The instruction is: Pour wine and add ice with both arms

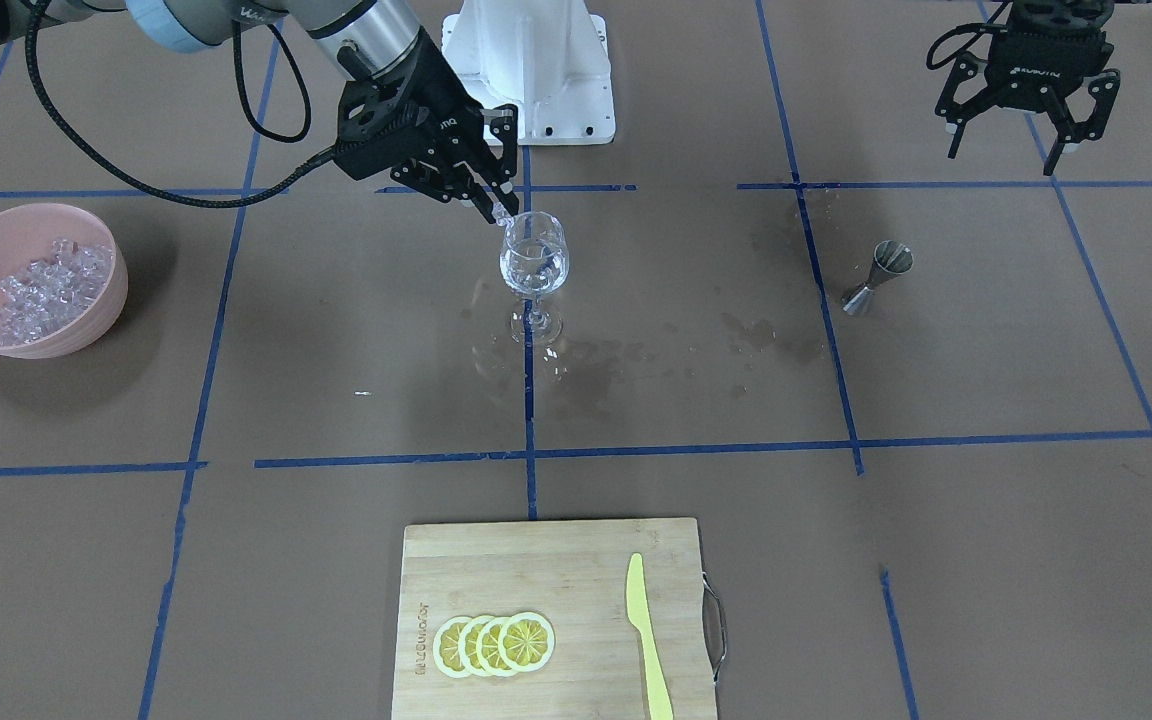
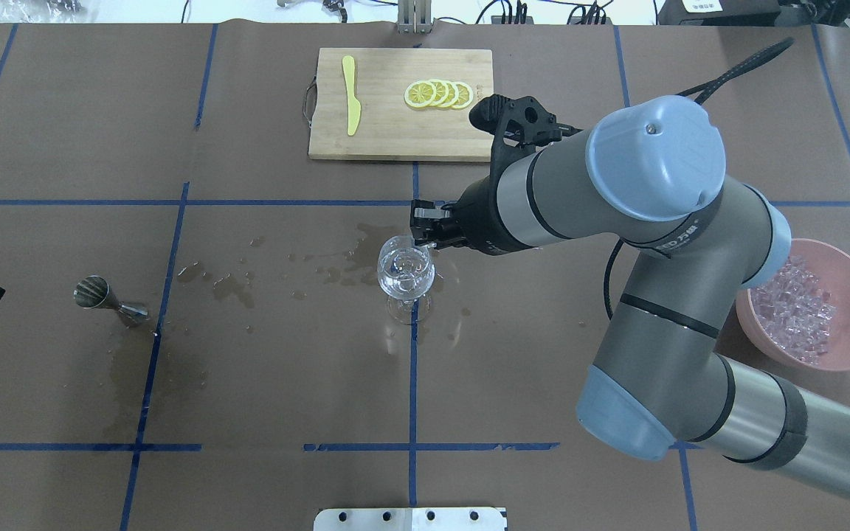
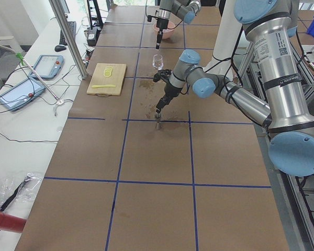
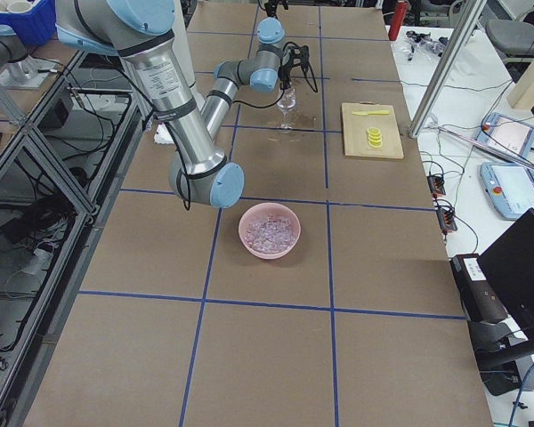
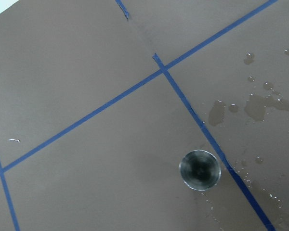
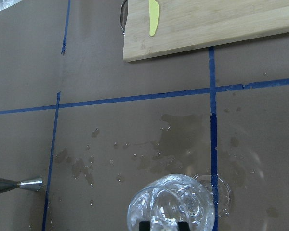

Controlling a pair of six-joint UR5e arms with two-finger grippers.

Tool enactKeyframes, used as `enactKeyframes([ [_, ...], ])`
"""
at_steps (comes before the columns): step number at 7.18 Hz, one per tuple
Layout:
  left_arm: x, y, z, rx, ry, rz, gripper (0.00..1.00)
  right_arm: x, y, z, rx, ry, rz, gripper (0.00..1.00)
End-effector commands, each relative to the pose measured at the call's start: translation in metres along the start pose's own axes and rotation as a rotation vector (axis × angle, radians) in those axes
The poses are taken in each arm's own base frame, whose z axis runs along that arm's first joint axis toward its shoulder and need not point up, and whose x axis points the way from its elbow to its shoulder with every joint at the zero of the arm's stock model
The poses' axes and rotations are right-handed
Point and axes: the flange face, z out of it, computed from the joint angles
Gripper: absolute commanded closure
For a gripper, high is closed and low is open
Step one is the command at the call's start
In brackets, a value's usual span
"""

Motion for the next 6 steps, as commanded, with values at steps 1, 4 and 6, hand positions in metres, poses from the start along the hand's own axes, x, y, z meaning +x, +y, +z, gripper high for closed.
enactKeyframes([
  [1, -0.026, -0.002, -0.011, 0.012, -0.018, 0.045, 0.0, -0.01, 0.003, 0.011, -0.001, 0.003, -0.004, 1.0],
  [4, -0.072, 0.002, -0.009, -0.005, -0.05, 0.088, 0.0, -0.016, 0.001, 0.012, 0.001, -0.002, -0.004, 0.7],
  [6, -0.093, 0.004, -0.015, 0.0, -0.071, 0.1, 0.0, -0.015, 0.0, 0.012, 0.011, 0.001, -0.004, 0.12],
])
